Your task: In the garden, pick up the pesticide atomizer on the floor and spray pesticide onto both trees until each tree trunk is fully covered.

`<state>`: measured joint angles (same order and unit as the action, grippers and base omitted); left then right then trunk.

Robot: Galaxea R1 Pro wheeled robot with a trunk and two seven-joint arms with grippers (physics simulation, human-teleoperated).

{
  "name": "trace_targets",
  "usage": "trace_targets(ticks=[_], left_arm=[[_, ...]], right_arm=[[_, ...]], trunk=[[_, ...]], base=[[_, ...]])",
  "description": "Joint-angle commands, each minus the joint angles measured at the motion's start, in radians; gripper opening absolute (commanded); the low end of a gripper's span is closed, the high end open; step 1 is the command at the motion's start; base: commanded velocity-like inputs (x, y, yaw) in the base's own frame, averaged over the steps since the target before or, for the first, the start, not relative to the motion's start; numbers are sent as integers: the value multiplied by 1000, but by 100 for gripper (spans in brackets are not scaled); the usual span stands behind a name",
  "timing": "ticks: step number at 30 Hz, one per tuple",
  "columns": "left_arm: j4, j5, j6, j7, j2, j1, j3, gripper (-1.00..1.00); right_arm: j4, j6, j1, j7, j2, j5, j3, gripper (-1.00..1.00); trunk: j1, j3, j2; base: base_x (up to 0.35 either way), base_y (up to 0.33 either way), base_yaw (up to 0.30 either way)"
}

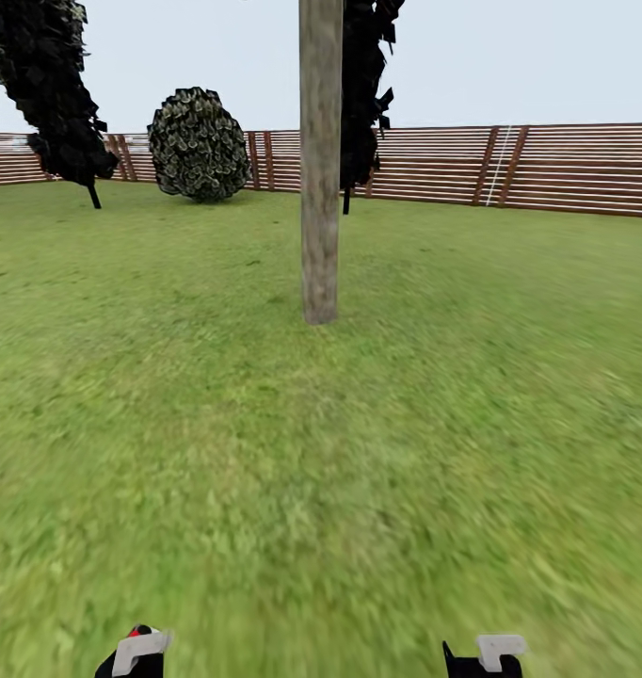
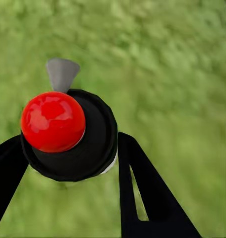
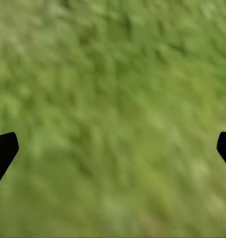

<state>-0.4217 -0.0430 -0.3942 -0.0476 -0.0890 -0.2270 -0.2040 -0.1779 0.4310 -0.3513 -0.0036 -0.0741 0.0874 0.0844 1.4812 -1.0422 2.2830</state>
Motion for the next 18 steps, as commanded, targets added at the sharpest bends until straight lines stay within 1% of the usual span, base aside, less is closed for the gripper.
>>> trace_targets(ticks=[1, 18], left_arm=[[0, 0, 0, 0, 0, 0, 0, -100], [0, 0, 0, 0, 0, 0, 0, -100]], right_arm=[[0, 0, 0, 0, 0, 0, 0, 100], [0, 0, 0, 1, 0, 0, 0, 100]], trunk=[[0, 0, 0], [0, 0, 0]], base=[[337, 0, 0], [337, 0, 0]])
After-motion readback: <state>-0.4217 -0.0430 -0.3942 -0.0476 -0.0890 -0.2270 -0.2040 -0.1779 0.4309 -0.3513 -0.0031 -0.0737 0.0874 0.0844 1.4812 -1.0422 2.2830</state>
